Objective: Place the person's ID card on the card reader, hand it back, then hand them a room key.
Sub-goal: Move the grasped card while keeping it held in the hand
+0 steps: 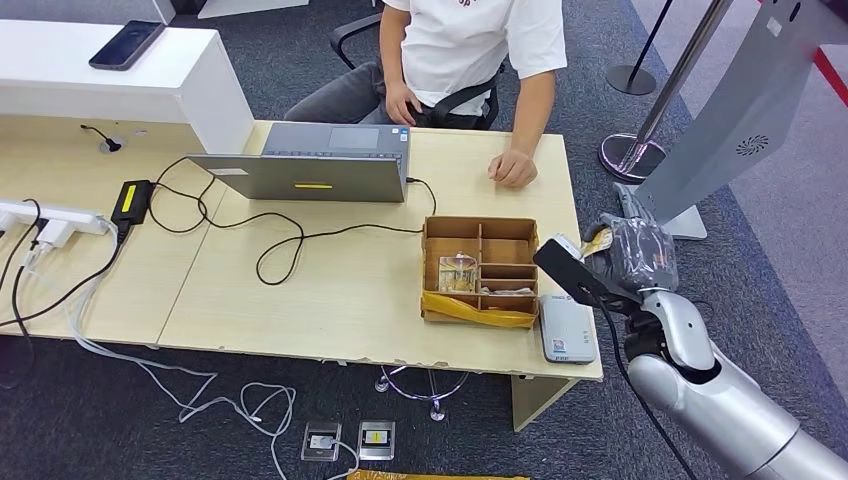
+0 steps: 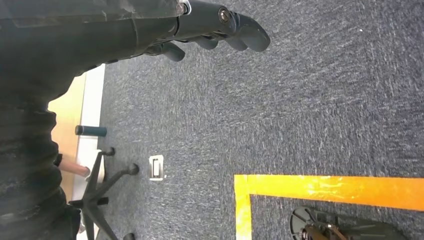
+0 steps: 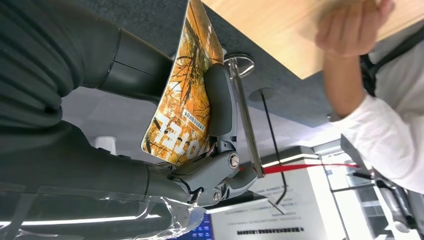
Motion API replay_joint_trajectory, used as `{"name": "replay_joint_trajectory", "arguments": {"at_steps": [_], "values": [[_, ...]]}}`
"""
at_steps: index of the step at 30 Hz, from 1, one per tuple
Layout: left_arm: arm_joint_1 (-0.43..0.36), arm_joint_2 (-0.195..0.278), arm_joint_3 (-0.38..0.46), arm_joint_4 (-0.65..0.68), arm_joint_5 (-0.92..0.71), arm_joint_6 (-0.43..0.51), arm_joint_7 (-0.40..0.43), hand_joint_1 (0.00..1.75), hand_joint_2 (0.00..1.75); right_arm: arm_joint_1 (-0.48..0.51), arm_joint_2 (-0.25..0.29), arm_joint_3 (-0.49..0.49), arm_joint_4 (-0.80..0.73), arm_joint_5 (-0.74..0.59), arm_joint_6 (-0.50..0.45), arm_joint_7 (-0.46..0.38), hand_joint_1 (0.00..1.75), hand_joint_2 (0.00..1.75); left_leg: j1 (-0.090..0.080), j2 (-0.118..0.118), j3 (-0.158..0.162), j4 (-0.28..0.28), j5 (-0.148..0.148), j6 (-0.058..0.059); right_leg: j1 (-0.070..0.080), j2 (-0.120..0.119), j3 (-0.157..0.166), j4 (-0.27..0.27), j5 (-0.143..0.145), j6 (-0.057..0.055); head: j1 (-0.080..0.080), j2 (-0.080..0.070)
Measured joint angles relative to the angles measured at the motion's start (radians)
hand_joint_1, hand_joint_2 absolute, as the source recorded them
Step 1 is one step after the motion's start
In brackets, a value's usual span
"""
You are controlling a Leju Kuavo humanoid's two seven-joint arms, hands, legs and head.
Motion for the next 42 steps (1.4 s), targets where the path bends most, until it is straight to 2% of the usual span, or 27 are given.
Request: {"name": "replay_joint_trajectory", "arguments": {"at_steps": [5,12,17,22,29,42], "values": [[0.0,0.002,0.0,0.0,0.0,0.005,0.005,0.0,1.75,0.068,-0.029,-0.053,-0.014,0.011,-0.005,-0.002,1.75,1.75,0.0,0.0,0.0,0.0,0.0,0.0,0.0,0.001,0.0,0.0,0.0,0.0,0.0,0.0],[0.0,0.0,0.0,-0.005,0.005,0.009,0.003,0.0,1.75,0.089,-0.032,-0.083,-0.015,0.022,0.012,-0.015,1.75,1.75,0.0,0.001,0.0,0.0,0.0,0.0,0.0,0.002,0.0,0.0,0.0,0.0,0.0,0.0],[-0.001,0.0,0.0,-0.009,0.01,0.009,0.002,0.0,1.75,0.089,-0.03,-0.083,-0.013,0.026,0.084,-0.016,1.75,1.75,0.0,0.001,0.0,0.0,0.0,0.0,0.0,0.002,0.0,0.0,0.0,0.0,0.0,0.0],[-0.001,0.0,0.0,-0.01,0.019,0.006,0.006,0.0,1.75,0.09,-0.004,-0.07,0.023,-0.007,0.14,-0.013,1.75,1.75,0.0,0.001,-0.001,0.0,0.0,0.0,0.0,0.002,0.0,0.0,0.0,0.0,0.0,0.0],[-0.001,0.0,0.0,-0.01,0.023,0.007,0.009,0.0,1.75,0.101,0.031,-0.062,0.119,-0.066,0.134,-0.02,1.75,1.75,0.0,0.001,-0.001,0.0,0.0,0.0,0.0,0.002,0.0,0.0,0.0,0.0,0.0,0.0],[-0.001,0.002,0.0,-0.016,0.024,0.002,0.012,0.0,1.75,0.136,0.047,-0.062,0.207,-0.093,0.124,-0.02,1.75,1.75,0.0,0.001,-0.001,0.0,0.0,0.0,0.0,0.002,0.0,0.0,0.0,0.0,0.0,0.0]]}}
